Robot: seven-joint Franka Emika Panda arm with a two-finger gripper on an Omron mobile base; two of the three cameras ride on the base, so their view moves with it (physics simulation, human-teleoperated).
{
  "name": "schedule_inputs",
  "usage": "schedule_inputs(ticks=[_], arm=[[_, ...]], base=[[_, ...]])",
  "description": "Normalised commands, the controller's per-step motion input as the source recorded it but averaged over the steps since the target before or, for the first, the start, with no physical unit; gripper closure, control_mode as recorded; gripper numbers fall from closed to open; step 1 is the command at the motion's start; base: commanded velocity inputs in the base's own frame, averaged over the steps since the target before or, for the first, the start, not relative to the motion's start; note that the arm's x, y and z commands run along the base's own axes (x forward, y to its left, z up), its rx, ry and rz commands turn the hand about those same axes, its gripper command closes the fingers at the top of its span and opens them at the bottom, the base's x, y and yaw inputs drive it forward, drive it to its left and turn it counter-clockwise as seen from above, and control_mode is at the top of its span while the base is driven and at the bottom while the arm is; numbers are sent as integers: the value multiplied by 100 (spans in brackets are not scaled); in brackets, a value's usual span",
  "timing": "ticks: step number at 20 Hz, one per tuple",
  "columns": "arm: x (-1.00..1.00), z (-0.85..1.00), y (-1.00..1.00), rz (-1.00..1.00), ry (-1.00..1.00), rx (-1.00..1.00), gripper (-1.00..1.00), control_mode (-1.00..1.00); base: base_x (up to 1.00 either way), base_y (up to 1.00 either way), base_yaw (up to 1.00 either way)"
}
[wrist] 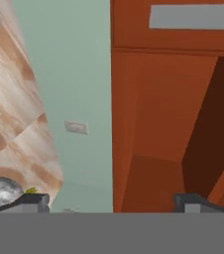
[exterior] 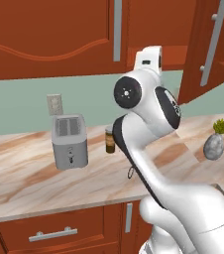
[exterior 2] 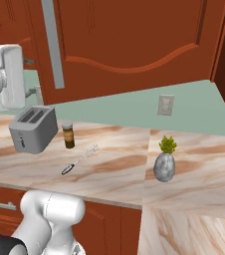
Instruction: Pick the pan from the cabinet and place it on the stove. Then turn on the stove burner for the pan.
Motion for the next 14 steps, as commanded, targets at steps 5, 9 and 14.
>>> schedule_inputs(ticks=[5,9,14], arm=[[0,0,-35,-18,0,-5,-100,-100],[0,0,-36,-19,0,-4,-100,-100],[-9,0,-38,-18,0,-2,-100,-100]], base=[[0,0,0],[0,0,0],[0,0,0]])
